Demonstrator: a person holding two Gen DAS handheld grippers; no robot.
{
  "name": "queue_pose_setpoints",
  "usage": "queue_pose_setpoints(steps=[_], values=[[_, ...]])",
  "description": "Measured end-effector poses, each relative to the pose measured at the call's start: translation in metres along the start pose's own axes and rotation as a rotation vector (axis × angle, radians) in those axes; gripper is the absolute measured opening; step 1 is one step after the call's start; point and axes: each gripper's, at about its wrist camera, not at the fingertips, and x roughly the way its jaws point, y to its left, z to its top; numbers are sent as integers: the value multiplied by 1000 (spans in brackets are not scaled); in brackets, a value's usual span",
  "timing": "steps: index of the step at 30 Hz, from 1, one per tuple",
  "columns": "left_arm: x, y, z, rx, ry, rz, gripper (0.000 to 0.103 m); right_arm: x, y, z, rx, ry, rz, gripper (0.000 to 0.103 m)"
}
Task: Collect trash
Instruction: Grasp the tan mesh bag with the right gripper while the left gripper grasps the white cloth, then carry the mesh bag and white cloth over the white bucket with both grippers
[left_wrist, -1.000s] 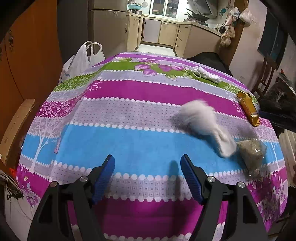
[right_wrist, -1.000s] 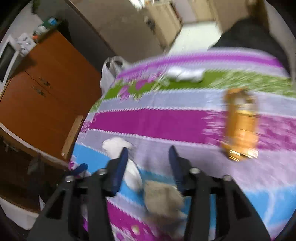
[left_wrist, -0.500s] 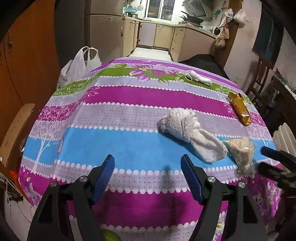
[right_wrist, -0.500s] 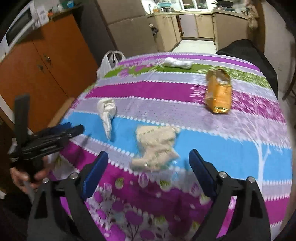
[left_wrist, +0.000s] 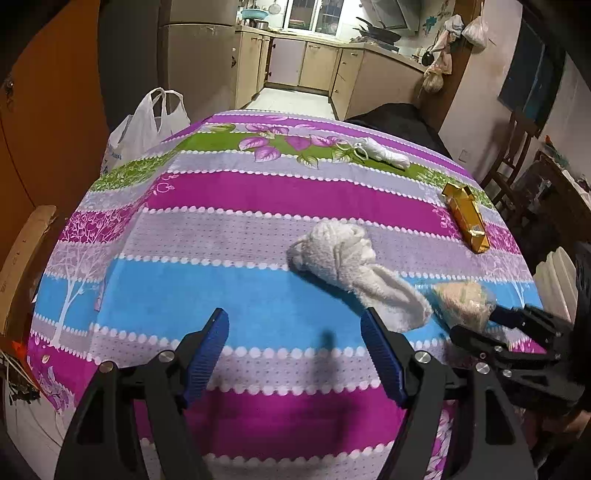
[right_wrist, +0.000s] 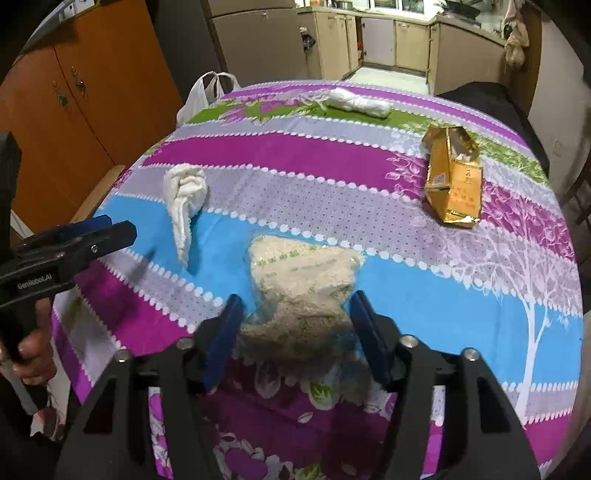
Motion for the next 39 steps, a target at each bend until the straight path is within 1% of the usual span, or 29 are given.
queue_pose_setpoints(steps=[1,2,5,7,9,11,13,15,16,17,19,20,21,22,25,28,30,34,37,39], values=[[0,-1,2,-13,0,-9,74,-2,-4,-1,25,-5,21,40],[0,-3,5,-33,-1,-23,74,-6,-9,-3,49,-13,36,36],[-4,-8,16,-87,-36,-38,75,-24,-20,-10,98,-54,26,34],[-1,-11,24,-117,-52,-35,83,-35,-26,-15,124,-69,25,34],[12,-15,31,-134,-28,-25,83,-45,-29,-22,137,-78,25,34],[31,-20,36,-161,28,-28,83,-49,-28,-26,141,-77,34,34],[44,-27,38,-169,41,9,83,-52,-26,-30,139,-75,42,34],[52,-31,39,-172,33,48,83,-54,-24,-35,145,-72,62,34],[59,-31,39,-173,44,65,81,-54,-22,-36,150,-73,72,34],[62,-33,38,-163,34,80,79,-55,-21,-37,149,-73,76,34],[63,-39,37,-112,26,129,58,-55,-18,-37,149,-77,86,34],[62,-39,36,-98,24,151,52,-55,-18,-37,152,-78,91,34],[61,-39,34,-83,20,161,44,-56,-17,-37,154,-81,92,34],[60,-37,32,-67,16,160,40,-58,-17,-38,156,-85,93,34],[55,-37,25,-17,18,177,36,-65,-19,-38,168,-101,108,34],[41,-44,20,40,2,203,35,-76,-21,-36,168,-119,102,34],[29,-56,19,96,-36,224,35,-84,-21,-35,157,-129,83,34],[8,-84,18,188,-102,242,35,-102,-28,-35,152,-145,51,34],[-2,-104,18,238,-132,241,35,-117,-39,-37,158,-158,24,34],[-6,-118,19,261,-138,224,35,-128,-48,-39,166,-170,3,34]])
